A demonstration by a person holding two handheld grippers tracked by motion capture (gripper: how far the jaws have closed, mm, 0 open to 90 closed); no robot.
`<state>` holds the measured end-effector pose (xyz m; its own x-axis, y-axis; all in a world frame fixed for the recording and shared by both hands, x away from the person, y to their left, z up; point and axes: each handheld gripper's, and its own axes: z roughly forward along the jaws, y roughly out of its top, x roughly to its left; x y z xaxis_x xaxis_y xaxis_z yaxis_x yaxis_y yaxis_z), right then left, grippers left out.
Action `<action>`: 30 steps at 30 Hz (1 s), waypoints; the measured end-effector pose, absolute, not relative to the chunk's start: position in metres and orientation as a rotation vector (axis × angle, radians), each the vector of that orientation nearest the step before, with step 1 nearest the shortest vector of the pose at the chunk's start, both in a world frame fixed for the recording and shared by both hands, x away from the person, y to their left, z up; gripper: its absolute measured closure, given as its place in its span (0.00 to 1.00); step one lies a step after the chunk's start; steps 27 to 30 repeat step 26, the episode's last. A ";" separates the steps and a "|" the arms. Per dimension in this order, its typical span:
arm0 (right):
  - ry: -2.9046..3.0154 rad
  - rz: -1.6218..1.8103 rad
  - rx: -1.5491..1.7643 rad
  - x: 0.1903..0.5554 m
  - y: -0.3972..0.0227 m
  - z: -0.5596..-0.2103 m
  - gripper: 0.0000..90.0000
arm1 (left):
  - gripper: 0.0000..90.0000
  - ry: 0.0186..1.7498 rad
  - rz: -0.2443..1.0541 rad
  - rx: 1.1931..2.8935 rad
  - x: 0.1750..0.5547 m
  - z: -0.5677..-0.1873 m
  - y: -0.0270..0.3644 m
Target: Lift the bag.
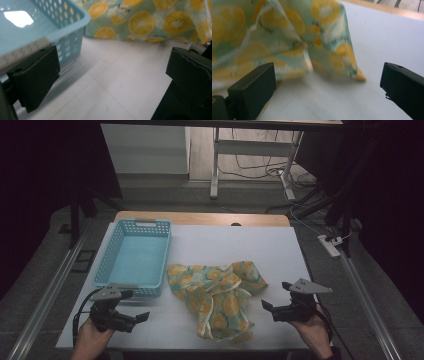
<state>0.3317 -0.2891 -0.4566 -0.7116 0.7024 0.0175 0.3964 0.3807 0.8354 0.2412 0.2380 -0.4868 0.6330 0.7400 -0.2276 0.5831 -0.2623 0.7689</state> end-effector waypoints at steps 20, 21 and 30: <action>2.393 1.029 1.079 0.296 -0.311 -0.500 0.00 | 0.00 1.239 0.274 1.984 0.204 -0.522 0.269; 2.385 1.036 1.086 0.296 -0.312 -0.499 0.00 | 0.00 1.251 0.273 1.988 0.204 -0.522 0.269; 2.377 1.060 1.134 0.297 -0.317 -0.500 0.00 | 0.00 1.280 0.268 2.004 0.207 -0.523 0.267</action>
